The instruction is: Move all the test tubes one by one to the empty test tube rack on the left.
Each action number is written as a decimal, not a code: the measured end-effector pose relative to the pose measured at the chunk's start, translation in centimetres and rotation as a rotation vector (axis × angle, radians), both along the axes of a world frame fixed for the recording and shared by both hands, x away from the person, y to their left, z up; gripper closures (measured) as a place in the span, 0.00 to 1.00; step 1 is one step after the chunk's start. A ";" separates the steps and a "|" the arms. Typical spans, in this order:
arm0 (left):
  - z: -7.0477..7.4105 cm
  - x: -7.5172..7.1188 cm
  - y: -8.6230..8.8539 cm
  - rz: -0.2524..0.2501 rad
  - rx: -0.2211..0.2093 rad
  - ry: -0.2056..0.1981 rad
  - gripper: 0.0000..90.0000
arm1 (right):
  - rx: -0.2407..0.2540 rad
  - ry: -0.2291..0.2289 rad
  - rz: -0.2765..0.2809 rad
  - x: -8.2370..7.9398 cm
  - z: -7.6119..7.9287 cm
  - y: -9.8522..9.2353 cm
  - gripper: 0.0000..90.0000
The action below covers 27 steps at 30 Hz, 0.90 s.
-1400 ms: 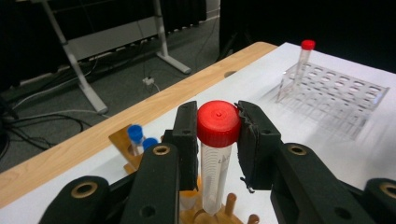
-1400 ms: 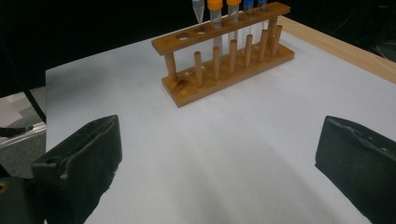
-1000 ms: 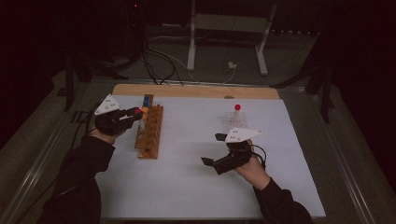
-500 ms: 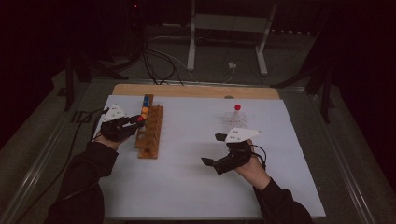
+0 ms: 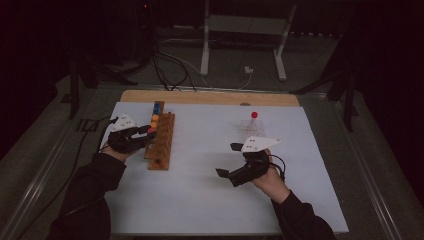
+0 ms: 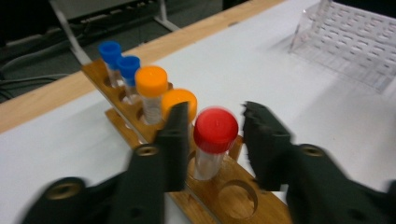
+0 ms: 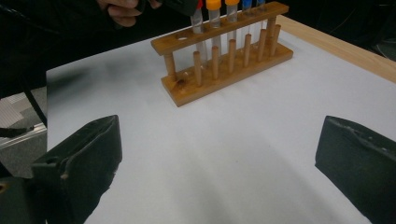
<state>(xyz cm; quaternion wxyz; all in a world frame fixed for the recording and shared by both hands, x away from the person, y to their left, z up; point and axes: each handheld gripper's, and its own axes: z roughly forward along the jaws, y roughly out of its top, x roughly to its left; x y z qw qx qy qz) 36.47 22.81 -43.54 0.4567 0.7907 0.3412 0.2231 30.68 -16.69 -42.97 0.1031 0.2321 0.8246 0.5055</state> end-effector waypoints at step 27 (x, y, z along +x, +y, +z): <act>1.5 -6.6 -2.5 -0.154 -0.063 -0.030 0.01 | -0.006 -0.051 -0.302 6.6 0.9 -8.0 0.04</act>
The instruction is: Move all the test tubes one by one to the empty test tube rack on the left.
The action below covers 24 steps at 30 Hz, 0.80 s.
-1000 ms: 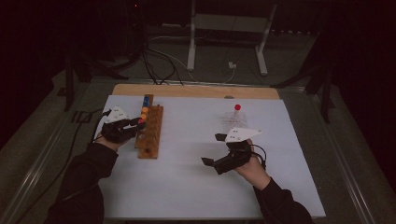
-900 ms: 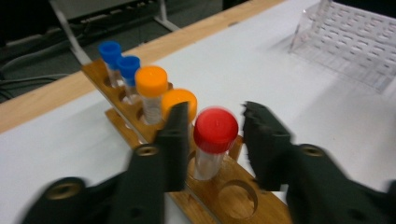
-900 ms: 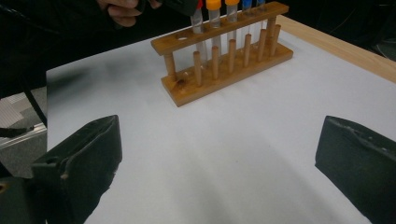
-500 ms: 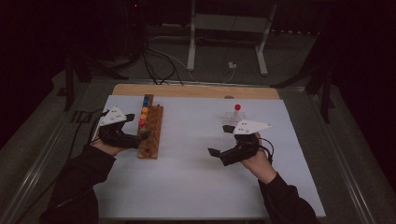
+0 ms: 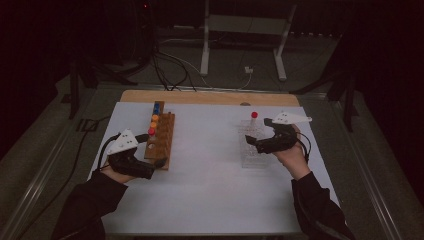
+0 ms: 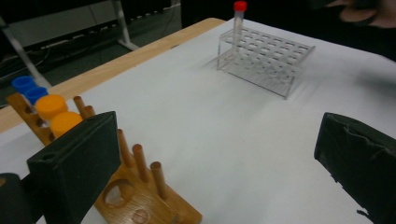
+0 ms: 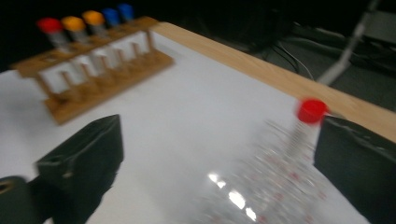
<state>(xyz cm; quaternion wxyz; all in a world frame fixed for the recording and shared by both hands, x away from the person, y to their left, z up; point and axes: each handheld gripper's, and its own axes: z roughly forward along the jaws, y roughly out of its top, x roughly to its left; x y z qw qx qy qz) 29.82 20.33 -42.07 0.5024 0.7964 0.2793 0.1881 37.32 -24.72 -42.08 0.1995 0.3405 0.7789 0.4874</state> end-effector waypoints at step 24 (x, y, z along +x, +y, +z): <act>-0.2 -0.1 0.2 -0.007 -0.005 0.016 0.01 | -0.120 0.093 -0.203 7.1 -5.0 0.3 0.78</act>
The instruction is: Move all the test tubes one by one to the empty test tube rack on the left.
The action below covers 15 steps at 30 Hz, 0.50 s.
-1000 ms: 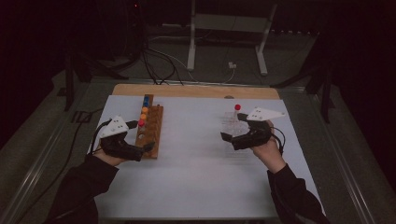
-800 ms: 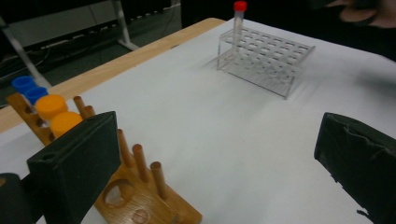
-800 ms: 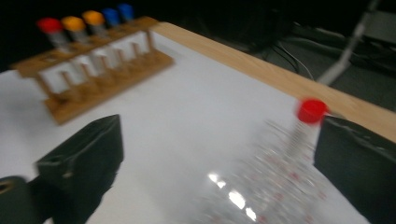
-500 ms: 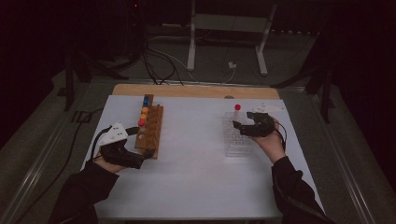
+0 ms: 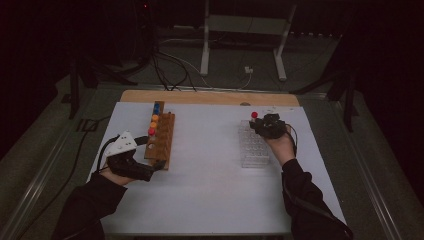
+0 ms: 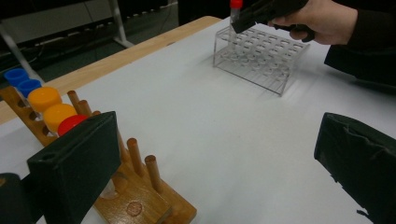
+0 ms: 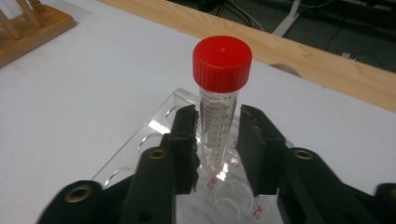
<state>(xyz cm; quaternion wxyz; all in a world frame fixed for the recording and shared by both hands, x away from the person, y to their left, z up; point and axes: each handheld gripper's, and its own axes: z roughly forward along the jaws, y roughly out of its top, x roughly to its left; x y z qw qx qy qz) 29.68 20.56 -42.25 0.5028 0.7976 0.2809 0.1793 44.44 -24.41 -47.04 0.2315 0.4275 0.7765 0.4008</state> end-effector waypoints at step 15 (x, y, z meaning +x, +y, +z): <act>0.1 0.2 -0.1 -0.010 -0.010 0.008 0.01 | -0.012 -0.044 0.021 -0.7 2.7 -0.1 0.84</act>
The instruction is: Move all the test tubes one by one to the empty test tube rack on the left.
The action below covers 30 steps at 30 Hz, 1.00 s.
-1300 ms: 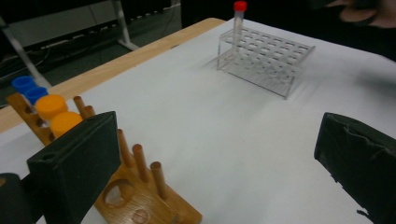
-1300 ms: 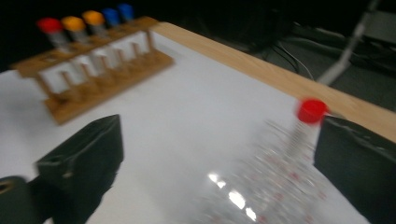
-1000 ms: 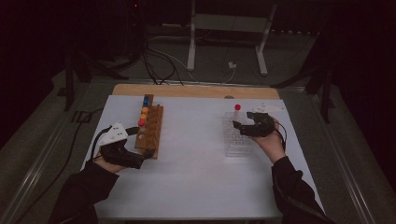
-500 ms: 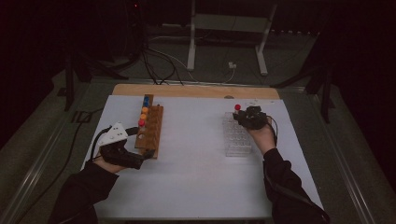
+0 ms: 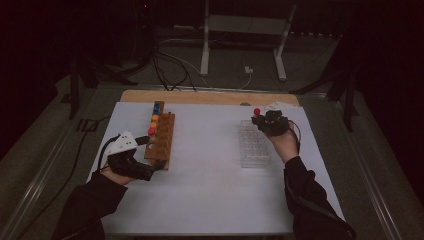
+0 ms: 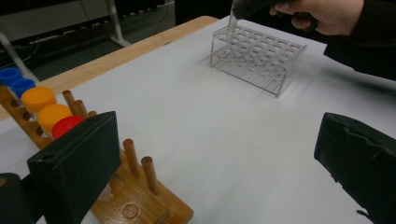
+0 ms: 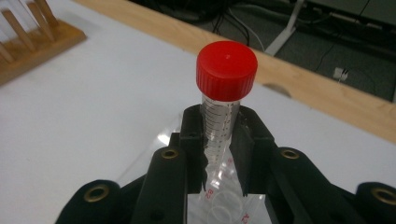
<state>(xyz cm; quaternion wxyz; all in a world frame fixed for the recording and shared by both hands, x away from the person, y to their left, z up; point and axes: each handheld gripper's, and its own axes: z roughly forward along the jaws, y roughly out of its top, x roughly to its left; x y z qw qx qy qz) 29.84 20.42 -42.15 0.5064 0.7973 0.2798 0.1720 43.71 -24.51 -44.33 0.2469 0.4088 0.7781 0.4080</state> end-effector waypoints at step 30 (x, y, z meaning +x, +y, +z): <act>1.4 1.0 -3.7 -0.119 -0.032 0.020 0.02 | 0.011 -0.034 0.332 -8.6 2.8 5.9 0.84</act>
